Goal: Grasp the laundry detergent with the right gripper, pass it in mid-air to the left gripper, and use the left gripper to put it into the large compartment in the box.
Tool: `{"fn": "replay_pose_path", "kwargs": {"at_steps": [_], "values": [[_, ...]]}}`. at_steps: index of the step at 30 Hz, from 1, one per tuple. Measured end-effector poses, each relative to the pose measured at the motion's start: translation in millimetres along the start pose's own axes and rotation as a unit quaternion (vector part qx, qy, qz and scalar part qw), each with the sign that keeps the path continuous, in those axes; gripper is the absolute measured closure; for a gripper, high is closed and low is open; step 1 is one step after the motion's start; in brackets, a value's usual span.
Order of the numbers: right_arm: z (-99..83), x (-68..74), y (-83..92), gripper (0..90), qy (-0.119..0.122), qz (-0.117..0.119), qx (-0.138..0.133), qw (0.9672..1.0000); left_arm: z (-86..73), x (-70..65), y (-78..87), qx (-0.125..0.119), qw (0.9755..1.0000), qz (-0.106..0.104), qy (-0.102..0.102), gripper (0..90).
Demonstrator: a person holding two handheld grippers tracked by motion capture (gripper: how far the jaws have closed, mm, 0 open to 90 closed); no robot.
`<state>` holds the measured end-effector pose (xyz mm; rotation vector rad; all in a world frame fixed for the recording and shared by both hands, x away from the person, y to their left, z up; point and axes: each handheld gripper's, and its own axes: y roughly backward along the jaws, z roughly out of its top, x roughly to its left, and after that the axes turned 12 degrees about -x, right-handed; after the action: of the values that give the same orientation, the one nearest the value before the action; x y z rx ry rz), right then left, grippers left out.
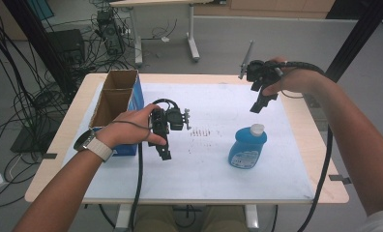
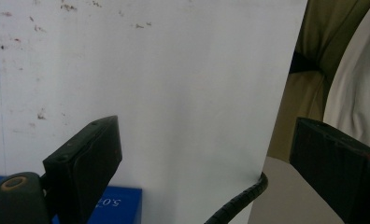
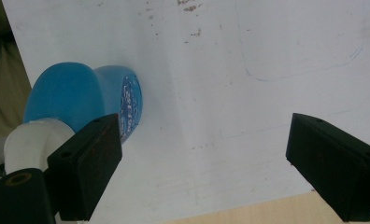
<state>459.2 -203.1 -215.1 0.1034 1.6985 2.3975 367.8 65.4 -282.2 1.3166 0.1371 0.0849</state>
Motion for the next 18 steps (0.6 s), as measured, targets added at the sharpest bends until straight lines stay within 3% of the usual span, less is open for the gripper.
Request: {"fn": "replay_pose_path", "kwargs": {"at_steps": [9,18], "values": [[-3.9,7.1,9.0,8.6,-0.004,-0.004,-0.014,0.9999,-0.1,-2.2,2.0,-0.002,1.0,0.003,0.001,9.6],[-12.2,11.6,28.9,7.8,-0.01,-0.006,-0.031,0.9994,0.6,-1.8,1.0,-0.005,1.0,0.003,-0.002,9.6]]}}
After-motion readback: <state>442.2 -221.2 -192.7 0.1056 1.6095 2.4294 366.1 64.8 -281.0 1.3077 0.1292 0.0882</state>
